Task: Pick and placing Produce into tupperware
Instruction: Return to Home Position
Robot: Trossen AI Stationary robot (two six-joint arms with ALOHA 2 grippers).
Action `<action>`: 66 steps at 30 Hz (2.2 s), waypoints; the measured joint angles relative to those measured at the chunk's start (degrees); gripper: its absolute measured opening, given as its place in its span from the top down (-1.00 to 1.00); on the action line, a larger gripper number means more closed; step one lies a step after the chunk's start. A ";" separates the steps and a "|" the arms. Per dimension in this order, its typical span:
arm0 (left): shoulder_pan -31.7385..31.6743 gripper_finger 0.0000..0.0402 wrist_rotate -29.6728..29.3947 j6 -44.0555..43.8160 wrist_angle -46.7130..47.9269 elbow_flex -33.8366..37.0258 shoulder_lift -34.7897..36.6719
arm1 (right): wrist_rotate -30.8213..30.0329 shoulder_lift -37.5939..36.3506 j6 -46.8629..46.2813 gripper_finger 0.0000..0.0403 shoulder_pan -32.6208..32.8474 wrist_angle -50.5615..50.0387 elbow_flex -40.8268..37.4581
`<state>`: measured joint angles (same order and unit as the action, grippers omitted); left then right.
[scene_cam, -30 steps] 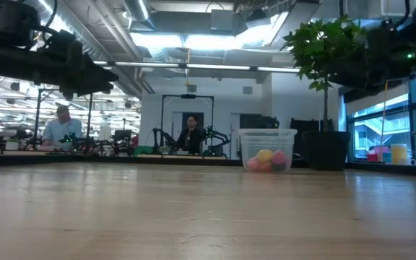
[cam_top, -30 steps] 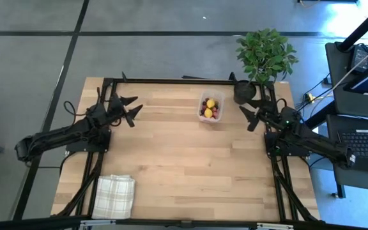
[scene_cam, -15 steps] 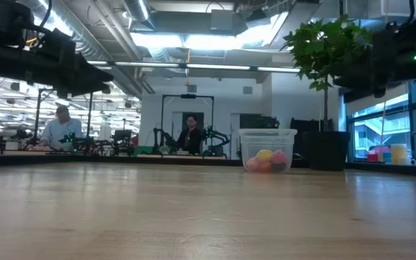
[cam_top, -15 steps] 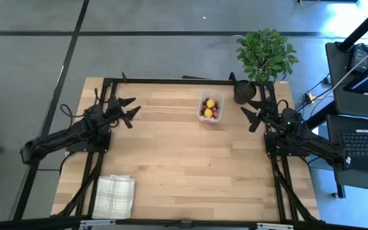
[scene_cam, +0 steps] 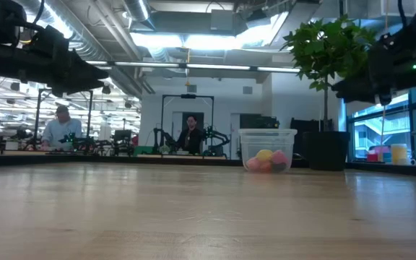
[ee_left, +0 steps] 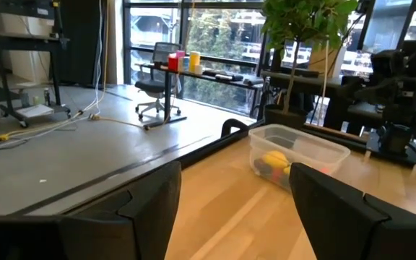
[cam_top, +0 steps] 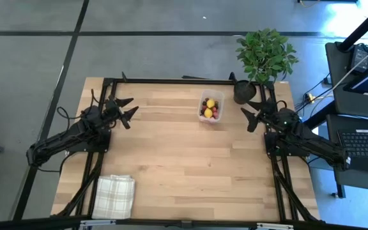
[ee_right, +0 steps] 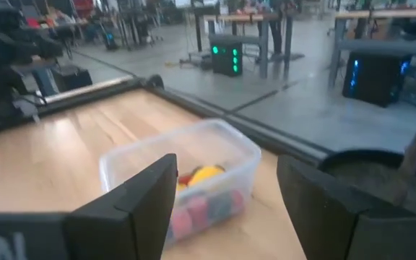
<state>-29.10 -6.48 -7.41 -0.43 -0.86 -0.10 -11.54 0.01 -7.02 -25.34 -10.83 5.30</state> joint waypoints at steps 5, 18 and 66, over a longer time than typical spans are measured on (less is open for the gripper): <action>0.00 -0.25 -0.16 0.01 0.00 0.00 0.00 | -1.22 0.00 -0.16 -0.20 0.00 -3.84 0.00; -0.02 -0.25 -0.23 0.45 0.02 -0.02 -0.02 | -5.89 0.02 2.46 -0.20 0.00 0.43 -0.76; 0.00 -0.25 -0.24 0.47 -0.02 -0.04 -0.03 | -5.80 0.72 7.38 -0.20 0.02 1.36 -1.07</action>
<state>-29.10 -6.72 -6.94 -0.45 -0.91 -0.13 -17.34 0.73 0.36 -25.32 -9.47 4.23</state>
